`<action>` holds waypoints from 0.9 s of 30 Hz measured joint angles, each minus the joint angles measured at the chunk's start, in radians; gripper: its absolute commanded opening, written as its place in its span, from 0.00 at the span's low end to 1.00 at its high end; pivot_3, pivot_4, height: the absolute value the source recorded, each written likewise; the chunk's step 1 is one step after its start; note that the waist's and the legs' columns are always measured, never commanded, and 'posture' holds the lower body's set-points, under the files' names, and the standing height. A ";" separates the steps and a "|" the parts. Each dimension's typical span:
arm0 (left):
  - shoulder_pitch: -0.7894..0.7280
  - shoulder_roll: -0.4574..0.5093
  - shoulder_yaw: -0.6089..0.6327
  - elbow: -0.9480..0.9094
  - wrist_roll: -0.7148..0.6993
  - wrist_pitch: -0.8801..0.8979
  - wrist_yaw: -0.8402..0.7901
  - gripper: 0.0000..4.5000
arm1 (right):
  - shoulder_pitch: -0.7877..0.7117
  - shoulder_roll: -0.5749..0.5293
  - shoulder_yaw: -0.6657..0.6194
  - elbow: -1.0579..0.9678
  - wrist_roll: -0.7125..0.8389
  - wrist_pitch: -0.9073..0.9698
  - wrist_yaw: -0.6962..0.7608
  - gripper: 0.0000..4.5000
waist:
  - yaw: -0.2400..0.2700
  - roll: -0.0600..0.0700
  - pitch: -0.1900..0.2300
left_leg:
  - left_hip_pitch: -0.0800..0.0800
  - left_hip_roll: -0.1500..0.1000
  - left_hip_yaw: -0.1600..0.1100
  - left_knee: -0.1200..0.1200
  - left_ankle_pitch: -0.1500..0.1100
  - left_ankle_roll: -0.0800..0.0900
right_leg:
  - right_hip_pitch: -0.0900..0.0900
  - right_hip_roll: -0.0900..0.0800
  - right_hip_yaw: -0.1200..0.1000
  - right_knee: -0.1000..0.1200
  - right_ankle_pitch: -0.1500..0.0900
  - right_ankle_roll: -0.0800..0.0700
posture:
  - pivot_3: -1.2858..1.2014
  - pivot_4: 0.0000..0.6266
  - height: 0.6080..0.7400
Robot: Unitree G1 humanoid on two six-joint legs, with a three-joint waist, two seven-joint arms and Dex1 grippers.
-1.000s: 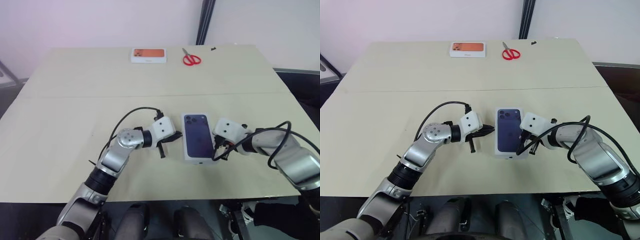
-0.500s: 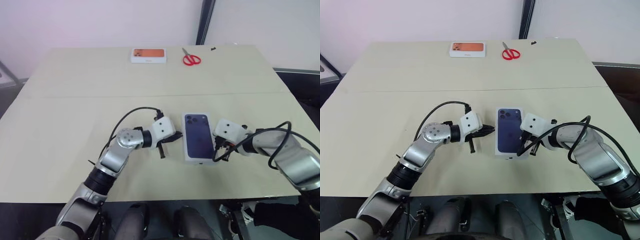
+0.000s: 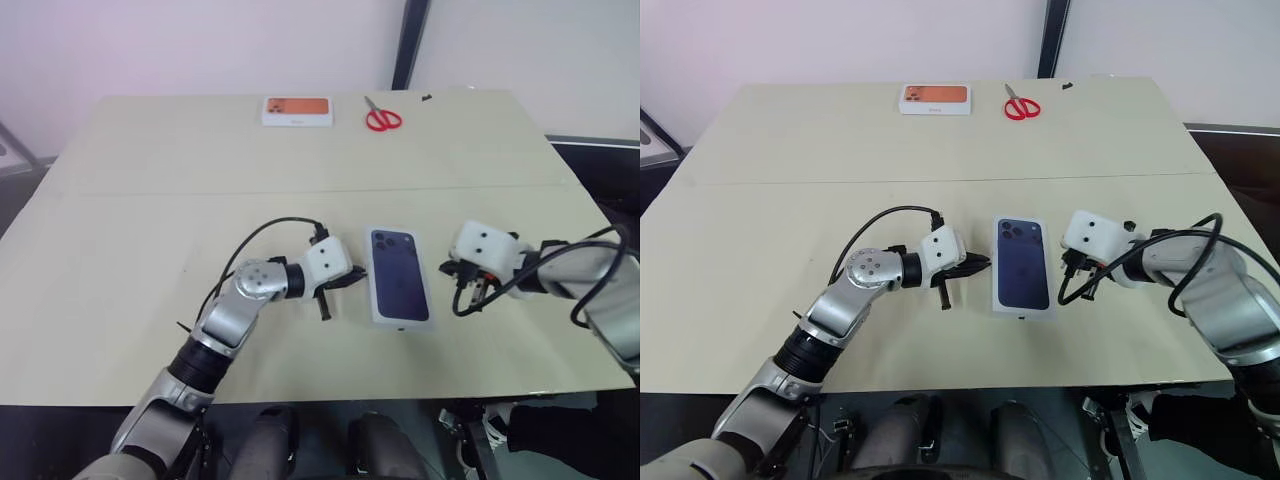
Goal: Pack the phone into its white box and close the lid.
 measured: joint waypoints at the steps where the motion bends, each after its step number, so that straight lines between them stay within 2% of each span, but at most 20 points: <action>1: 0.002 -0.005 0.011 -0.003 -0.008 0.002 0.011 0.05 | 0.010 0.000 -0.024 -0.007 0.022 -0.002 0.017 0.01 | 0.000 0.000 0.000 | 0.000 0.000 0.000 0.000 0.000 0.000 | 0.000 0.000 0.000 0.000 0.000 0.000 | 0.52 0.24 1.00; 8: -0.009 -0.072 0.069 -0.017 -0.040 0.005 0.090 0.05 | 0.068 0.018 -0.052 -0.111 0.114 0.019 0.055 0.01 | 0.002 0.000 0.000 | 0.000 0.000 0.000 0.001 0.000 0.000 | 0.001 0.000 0.000 0.000 0.000 0.000 | 0.52 0.24 1.00; 16: -0.070 -0.129 -0.017 0.080 0.038 0.050 0.139 0.05 | 0.141 0.035 -0.018 -0.169 0.135 0.059 0.030 0.01 | 0.000 0.000 0.000 | 0.001 0.000 0.000 0.001 0.000 0.000 | 0.001 0.000 0.000 0.000 0.000 0.000 | 0.52 0.24 1.00; 27: -0.094 -0.087 -0.065 0.083 0.069 0.096 0.079 0.05 | 0.174 0.040 0.017 -0.193 0.129 0.091 -0.037 0.01 | 0.001 -0.001 -0.001 | 0.003 0.000 -0.001 0.001 0.000 0.000 | 0.004 0.000 0.000 0.000 0.000 0.000 | 0.52 0.24 1.00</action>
